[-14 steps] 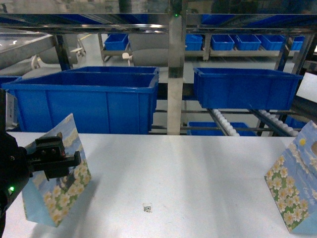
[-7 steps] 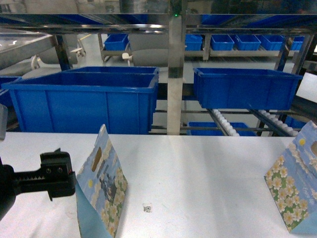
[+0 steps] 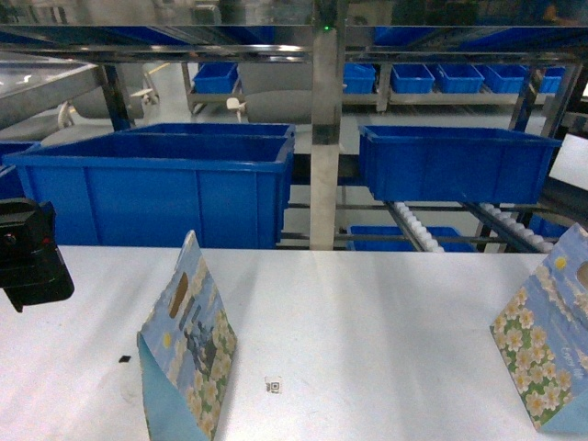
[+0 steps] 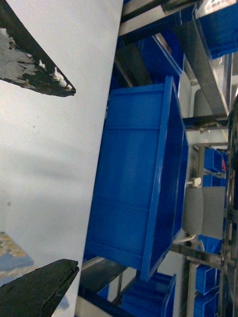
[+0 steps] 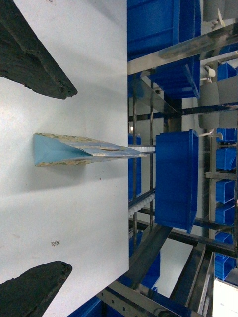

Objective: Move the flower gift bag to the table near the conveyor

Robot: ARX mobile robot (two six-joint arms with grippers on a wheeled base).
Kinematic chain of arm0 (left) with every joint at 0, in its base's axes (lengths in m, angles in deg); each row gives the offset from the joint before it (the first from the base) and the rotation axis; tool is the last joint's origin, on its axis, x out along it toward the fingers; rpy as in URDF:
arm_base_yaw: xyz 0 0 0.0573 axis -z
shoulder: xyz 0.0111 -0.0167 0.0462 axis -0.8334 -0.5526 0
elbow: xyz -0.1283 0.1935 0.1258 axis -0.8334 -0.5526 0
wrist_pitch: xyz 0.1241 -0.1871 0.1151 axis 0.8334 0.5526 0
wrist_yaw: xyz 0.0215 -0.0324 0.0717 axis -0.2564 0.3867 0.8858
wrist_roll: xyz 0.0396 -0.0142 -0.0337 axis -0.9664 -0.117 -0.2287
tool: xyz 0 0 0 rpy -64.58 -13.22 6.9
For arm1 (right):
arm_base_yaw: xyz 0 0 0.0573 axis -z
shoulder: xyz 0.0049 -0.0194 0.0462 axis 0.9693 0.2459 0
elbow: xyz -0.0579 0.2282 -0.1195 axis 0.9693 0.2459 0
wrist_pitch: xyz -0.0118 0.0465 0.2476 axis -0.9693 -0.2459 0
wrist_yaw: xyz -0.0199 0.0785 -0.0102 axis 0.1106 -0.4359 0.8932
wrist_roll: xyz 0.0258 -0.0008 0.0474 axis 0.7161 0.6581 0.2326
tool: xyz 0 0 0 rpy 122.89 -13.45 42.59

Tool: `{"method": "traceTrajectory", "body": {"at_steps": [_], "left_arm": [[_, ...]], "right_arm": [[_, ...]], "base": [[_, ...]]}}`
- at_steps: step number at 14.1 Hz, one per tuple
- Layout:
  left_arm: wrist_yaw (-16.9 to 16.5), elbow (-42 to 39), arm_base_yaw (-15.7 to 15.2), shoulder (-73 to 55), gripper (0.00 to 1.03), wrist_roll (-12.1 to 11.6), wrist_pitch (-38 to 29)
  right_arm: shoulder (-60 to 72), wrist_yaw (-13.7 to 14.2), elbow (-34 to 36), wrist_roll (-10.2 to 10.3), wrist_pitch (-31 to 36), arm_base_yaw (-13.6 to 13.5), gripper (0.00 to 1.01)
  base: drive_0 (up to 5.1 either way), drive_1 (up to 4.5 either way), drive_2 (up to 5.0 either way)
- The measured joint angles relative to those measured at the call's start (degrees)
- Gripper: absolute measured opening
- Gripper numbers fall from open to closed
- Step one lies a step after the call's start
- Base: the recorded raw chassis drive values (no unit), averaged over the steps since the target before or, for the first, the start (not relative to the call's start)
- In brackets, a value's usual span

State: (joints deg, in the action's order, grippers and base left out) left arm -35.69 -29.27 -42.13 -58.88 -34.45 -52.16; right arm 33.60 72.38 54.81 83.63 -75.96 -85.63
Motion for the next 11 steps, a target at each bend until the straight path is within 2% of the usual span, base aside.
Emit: {"method": "traceTrajectory", "body": {"at_steps": [2,4,6,8,9,10,11], "left_arm": [[-3.7,-2.0,2.2,12.5,0.98,0.1,10.2],[-5.8,-4.5,4.1,24.7,0.98,0.2,20.8],[-5.4,-7.2,8.7,38.3,0.98,0.2,32.7],[-1.0,-9.6,15.3,50.8,0.98,0.2,44.9],[3.4,-10.5,20.3,57.8,0.98,0.3,52.5],[9.7,-10.8,25.9,66.4,0.98,2.0,60.0],[3.9,-11.7,13.8,79.4,0.54,-4.2,58.8]], "right_arm": [[0.0,0.0,0.0,0.0,0.0,0.0,0.98],[0.0,0.0,0.0,0.0,0.0,0.0,0.98],[0.0,0.0,0.0,0.0,0.0,0.0,0.98],[0.0,0.0,0.0,0.0,0.0,0.0,0.98],[0.0,0.0,0.0,0.0,0.0,0.0,0.98],[0.0,0.0,0.0,0.0,0.0,0.0,0.98],[-6.4,-13.3,4.7,-2.4,9.7,10.2,0.60]], "base": [[0.0,0.00,0.0],[0.0,0.00,0.0],[0.0,0.00,0.0],[0.0,0.00,0.0],[0.0,0.00,0.0],[0.0,0.00,0.0],[0.0,0.00,0.0]]}}
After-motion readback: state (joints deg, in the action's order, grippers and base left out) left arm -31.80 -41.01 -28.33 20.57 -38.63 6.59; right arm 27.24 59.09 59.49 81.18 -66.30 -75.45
